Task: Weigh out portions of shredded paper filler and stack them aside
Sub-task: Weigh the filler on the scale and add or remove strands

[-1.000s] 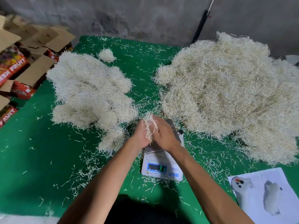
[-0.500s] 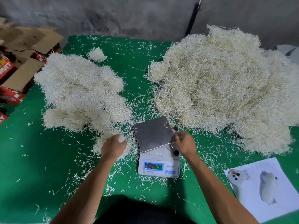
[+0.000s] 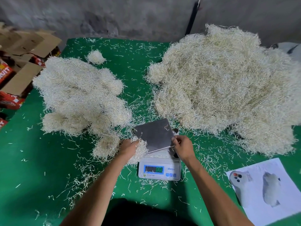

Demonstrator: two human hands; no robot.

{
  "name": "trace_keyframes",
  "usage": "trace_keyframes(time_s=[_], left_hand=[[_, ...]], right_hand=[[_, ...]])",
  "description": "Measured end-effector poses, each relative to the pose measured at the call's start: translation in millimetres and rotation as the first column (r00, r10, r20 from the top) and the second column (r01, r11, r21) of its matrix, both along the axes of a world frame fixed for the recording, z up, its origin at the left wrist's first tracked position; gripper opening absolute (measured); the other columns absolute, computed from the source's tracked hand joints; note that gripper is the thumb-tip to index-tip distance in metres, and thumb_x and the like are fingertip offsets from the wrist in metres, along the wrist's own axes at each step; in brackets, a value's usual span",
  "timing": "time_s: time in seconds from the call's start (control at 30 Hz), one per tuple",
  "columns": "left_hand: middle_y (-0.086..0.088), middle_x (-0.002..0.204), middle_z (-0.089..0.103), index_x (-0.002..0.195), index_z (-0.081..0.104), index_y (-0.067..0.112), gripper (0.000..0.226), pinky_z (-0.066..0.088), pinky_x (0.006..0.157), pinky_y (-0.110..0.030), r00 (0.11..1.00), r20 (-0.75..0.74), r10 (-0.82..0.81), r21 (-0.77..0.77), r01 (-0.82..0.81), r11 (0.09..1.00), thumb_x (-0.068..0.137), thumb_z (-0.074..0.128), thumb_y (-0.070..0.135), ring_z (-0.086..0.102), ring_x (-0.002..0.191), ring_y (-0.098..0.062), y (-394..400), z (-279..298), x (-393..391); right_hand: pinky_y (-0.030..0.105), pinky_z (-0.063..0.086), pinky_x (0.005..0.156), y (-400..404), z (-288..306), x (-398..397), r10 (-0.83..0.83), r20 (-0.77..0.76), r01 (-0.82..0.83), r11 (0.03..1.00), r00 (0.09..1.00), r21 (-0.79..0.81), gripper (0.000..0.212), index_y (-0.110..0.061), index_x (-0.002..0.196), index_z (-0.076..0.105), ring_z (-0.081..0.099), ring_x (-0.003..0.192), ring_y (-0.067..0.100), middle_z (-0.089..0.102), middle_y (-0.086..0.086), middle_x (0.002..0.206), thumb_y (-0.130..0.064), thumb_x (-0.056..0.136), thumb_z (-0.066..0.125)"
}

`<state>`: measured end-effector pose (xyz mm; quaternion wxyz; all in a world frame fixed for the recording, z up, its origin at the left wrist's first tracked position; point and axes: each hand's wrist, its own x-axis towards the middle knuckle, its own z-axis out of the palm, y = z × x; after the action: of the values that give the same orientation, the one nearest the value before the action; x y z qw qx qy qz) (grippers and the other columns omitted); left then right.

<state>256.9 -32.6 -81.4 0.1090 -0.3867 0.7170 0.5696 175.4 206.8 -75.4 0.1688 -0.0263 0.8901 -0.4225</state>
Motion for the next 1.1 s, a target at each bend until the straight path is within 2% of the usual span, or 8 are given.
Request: trace_keyframes(time_s=[0.07, 0.17, 0.3, 0.4, 0.63, 0.8, 0.93, 1.1], left_hand=[[-0.02, 0.151, 0.041, 0.151, 0.034, 0.004, 0.059, 0.04, 0.107, -0.042, 0.999, -0.035, 0.0, 0.012, 0.0, 1.0, 0.104, 0.054, 0.034, 0.051, 0.128, -0.031, 4.3, -3.3, 0.7], [-0.019, 0.124, 0.057, 0.154, 0.028, 0.003, 0.064, 0.048, 0.066, -0.017, 0.999, -0.048, -0.013, -0.003, 0.013, 1.0, 0.104, 0.053, 0.033, 0.051, 0.08, -0.006, 7.6, 0.7, -0.8], [-0.005, 0.089, 0.053, 0.155, 0.028, 0.0, 0.065, 0.031, 0.033, -0.005, 0.998, -0.049, -0.043, -0.028, 0.042, 0.999, 0.104, 0.055, 0.029, 0.037, 0.063, -0.002, 8.3, 1.5, -3.7], [-0.016, 0.122, 0.057, 0.156, 0.025, 0.001, 0.067, 0.029, 0.033, -0.003, 0.995, -0.034, -0.09, -0.075, 0.087, 0.993, 0.104, 0.055, 0.03, 0.032, 0.064, 0.002, 10.5, 4.5, -6.1], [-0.013, 0.12, 0.055, 0.159, 0.022, 0.005, 0.07, 0.041, 0.045, -0.01, 0.993, 0.008, -0.118, -0.053, 0.119, 0.992, 0.104, 0.055, 0.034, 0.042, 0.069, -0.001, 17.8, 10.4, -4.9], [-0.018, 0.163, 0.026, 0.159, 0.021, 0.012, 0.069, 0.05, 0.094, -0.027, 0.989, 0.012, -0.146, -0.042, 0.146, 0.988, 0.103, 0.054, 0.035, 0.057, 0.117, -0.019, 18.7, 9.0, -3.2], [-0.015, 0.133, 0.058, 0.155, 0.036, 0.02, 0.056, 0.042, 0.047, -0.013, 0.99, -0.013, -0.139, -0.081, 0.137, 0.987, 0.104, 0.054, 0.032, 0.051, 0.068, -0.005, 20.6, 9.8, -4.2], [-0.025, 0.122, 0.062, 0.15, 0.046, 0.021, 0.047, 0.051, 0.05, -0.021, 0.994, -0.062, -0.093, -0.033, 0.091, 0.995, 0.104, 0.055, 0.022, 0.058, 0.063, -0.014, 18.9, 7.7, -1.4]], right_hand=[[0.036, 0.063, 0.06, 8.6, -3.2, 7.0, -0.038, 0.048, 0.043, 0.995, 0.998, -0.093, 0.017, -0.015, 0.092, 0.066, 0.073, 0.061, 0.018, 0.074, 0.008, 0.082, -0.026, 0.104, 0.06], [0.05, 0.064, 0.067, 19.8, -10.7, 20.3, -0.09, 0.121, 0.114, 0.971, 0.989, -0.212, 0.016, -0.012, 0.101, 0.063, 0.076, 0.068, 0.03, 0.074, 0.015, 0.086, -0.027, 0.103, 0.061], [0.045, 0.064, 0.074, 26.4, -16.9, 33.3, -0.119, 0.103, 0.14, 0.964, 0.987, -0.224, 0.016, -0.013, 0.1, 0.064, 0.076, 0.076, 0.028, 0.073, 0.015, 0.094, -0.029, 0.101, 0.064], [0.047, 0.062, 0.082, 29.3, -19.7, 38.5, -0.114, 0.087, 0.128, 0.975, 0.99, -0.182, 0.017, -0.014, 0.1, 0.065, 0.074, 0.086, 0.031, 0.071, 0.013, 0.098, -0.031, 0.101, 0.065], [0.047, 0.063, 0.079, 32.8, -19.9, 45.1, -0.148, 0.105, 0.166, 0.966, 0.983, -0.199, 0.02, -0.009, 0.098, 0.065, 0.076, 0.083, 0.028, 0.071, 0.014, 0.101, -0.029, 0.1, 0.066], [0.048, 0.063, 0.081, 35.3, -20.2, 47.5, -0.138, 0.095, 0.149, 0.981, 0.986, -0.123, 0.016, -0.012, 0.091, 0.069, 0.076, 0.078, 0.024, 0.074, 0.009, 0.088, -0.025, 0.1, 0.066], [0.044, 0.064, 0.077, 30.6, -18.4, 50.3, -0.163, 0.064, 0.169, 0.979, 0.985, -0.117, 0.016, -0.016, 0.088, 0.069, 0.075, 0.072, 0.014, 0.074, 0.007, 0.083, -0.025, 0.101, 0.066], [0.049, 0.063, 0.077, 30.0, -17.3, 48.1, -0.165, 0.076, 0.17, 0.983, 0.983, -0.064, 0.014, -0.018, 0.09, 0.069, 0.075, 0.072, 0.017, 0.075, 0.003, 0.085, -0.028, 0.099, 0.068]])
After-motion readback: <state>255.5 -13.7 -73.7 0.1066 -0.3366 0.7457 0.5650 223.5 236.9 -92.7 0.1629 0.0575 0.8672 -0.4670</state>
